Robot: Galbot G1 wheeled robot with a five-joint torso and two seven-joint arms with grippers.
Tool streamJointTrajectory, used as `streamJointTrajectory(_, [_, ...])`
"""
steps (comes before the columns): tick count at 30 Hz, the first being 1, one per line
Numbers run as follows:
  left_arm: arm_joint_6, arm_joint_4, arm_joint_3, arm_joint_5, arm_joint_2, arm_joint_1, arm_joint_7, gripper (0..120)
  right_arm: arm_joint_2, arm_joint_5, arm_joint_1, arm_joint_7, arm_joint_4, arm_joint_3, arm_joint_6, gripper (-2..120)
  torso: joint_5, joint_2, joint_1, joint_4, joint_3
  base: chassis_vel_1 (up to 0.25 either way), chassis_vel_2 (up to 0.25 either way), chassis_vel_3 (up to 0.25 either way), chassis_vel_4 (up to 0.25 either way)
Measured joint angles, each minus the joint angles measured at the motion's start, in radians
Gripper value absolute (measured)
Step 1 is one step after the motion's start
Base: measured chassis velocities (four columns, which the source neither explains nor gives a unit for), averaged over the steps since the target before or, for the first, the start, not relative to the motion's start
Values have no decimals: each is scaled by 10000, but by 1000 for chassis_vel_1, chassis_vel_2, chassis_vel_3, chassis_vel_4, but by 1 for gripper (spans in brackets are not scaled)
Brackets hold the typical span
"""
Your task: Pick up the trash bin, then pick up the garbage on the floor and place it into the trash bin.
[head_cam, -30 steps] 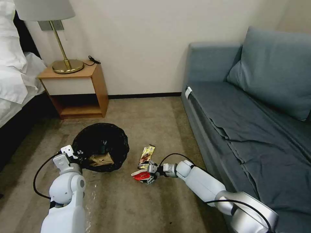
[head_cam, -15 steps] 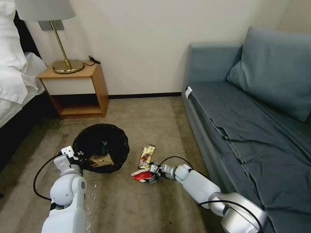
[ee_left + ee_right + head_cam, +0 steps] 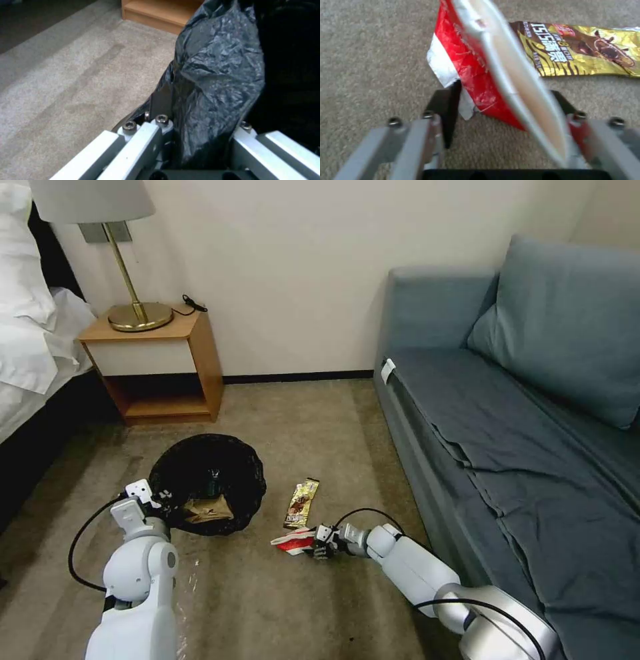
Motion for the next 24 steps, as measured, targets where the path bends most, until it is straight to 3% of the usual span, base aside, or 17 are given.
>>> streamJointTrajectory(13, [-31,87,-43,-29,15,0,3,2,-18,-1,-20,59,157,158,91,1,-1,0,0,1,0,0,0,0,0])
streamJointTrajectory(24, [-34,177,-36,-102,48,-59,3,2,-303,672,-387,260,1173,518,243,0,0,0,0,1,0,0,0,0,0])
